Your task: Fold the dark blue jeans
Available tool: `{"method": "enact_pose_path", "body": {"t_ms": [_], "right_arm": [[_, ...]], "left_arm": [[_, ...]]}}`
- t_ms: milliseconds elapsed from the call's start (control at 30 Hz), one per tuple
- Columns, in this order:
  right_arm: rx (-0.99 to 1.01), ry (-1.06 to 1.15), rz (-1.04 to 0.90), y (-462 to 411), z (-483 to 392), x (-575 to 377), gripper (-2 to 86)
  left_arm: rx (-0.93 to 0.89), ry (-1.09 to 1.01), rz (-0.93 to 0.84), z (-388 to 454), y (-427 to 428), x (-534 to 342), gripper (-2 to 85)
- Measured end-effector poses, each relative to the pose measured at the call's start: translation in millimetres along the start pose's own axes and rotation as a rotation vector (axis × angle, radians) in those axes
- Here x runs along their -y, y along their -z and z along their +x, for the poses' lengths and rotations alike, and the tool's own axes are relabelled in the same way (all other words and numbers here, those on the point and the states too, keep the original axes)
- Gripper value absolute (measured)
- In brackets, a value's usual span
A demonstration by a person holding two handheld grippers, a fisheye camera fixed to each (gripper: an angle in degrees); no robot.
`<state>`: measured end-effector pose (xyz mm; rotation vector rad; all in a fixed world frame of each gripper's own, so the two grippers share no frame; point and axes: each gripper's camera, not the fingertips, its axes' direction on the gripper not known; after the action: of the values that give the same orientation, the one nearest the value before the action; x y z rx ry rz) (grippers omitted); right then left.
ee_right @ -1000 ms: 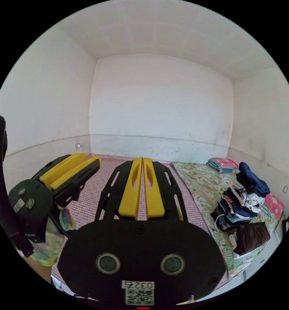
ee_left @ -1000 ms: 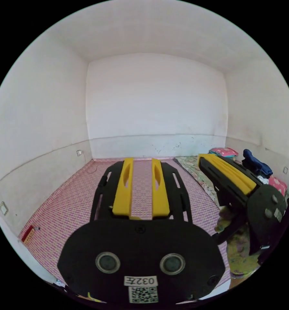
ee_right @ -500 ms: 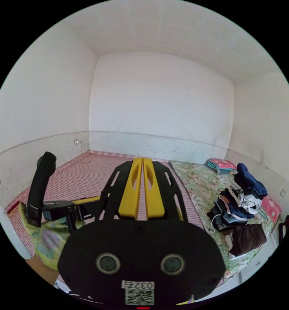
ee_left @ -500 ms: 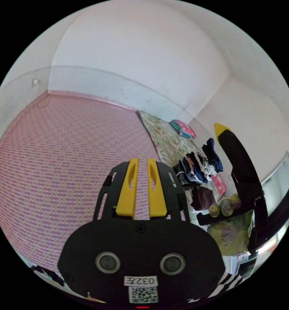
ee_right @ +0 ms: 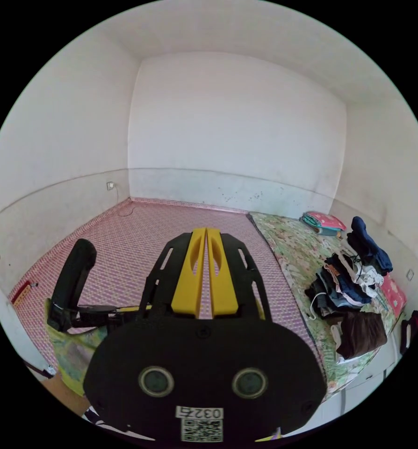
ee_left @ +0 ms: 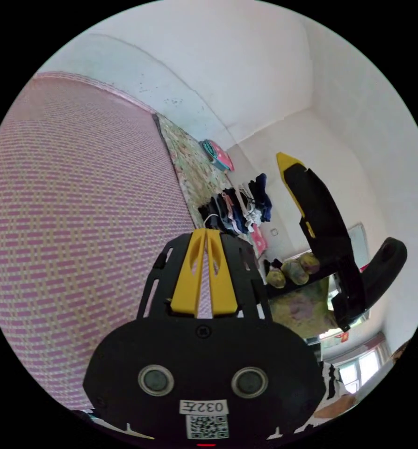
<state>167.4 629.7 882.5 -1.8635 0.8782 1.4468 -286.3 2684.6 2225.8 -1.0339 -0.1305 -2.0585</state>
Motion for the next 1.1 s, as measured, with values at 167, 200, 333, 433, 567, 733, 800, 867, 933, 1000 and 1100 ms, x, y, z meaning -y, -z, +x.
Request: {"method": "enact_pose_path", "body": {"t_ms": [167, 200, 333, 433, 567, 733, 800, 867, 933, 1000, 1100], "right_arm": [[-0.009, -0.007, -0.001, -7.2, 7.5, 1.4, -1.0], [-0.01, -0.011, -0.001, -7.6, 8.7, 2.2, -1.0], [-0.001, -0.03, 0.02, -4.9, 16.2, 8.9, -1.0], [0.031, -0.02, 0.035, 0.7, 18.9, 13.9, -1.0], [0.035, -0.02, 0.058, 5.8, 20.6, 18.5, -1.0], [0.055, -0.049, 0.043, 4.6, 27.7, 21.4, -1.0], [0.07, -0.03, 0.035, 3.9, 28.3, 21.7, -1.0], [0.05, -0.039, 0.037, 3.4, 29.8, 21.5, -1.0], [0.041, -0.042, 0.043, 3.5, 30.6, 20.9, -1.0], [0.03, -0.056, 0.052, 4.2, 31.9, 20.2, -1.0], [0.024, -0.038, 0.074, 6.6, 30.9, 18.7, -1.0]], "left_arm": [[0.489, -0.118, 0.194, 34.8, 30.3, -12.8, -1.0], [0.548, -0.138, 0.224, 41.7, 33.9, -15.0, -1.0], [0.871, -0.244, 0.432, 91.4, 57.5, -33.9, -1.0], [0.872, -0.292, 0.492, 111.5, 69.9, -44.1, -1.0], [0.933, -0.294, 0.557, 121.3, 73.0, -55.7, -1.0], [0.985, -0.309, 0.56, 121.9, 62.3, -65.1, -1.0], [1.004, -0.334, 0.56, 123.1, 58.3, -70.4, -1.0], [0.992, -0.346, 0.58, 124.2, 57.1, -78.1, -1.0], [0.943, -0.335, 0.571, 121.5, 56.9, -79.9, -1.0], [0.922, -0.324, 0.565, 118.3, 56.0, -80.6, -1.0], [0.916, -0.33, 0.575, 116.1, 53.6, -85.3, -1.0]]}}
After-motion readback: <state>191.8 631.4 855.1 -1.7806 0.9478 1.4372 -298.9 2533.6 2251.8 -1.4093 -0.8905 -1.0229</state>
